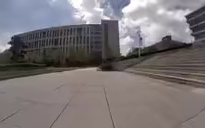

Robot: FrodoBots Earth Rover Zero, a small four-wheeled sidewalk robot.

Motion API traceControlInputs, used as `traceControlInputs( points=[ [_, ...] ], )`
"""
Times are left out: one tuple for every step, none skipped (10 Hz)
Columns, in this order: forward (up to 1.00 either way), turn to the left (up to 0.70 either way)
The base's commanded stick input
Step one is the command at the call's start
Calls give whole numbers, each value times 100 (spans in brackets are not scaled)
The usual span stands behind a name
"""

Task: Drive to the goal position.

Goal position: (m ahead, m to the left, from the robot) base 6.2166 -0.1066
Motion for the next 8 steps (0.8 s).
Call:
traceControlInputs(
  points=[
    [70,0],
    [70,0],
    [70,0],
    [70,16],
    [70,35],
    [70,16],
    [70,1],
    [70,0]
  ],
)
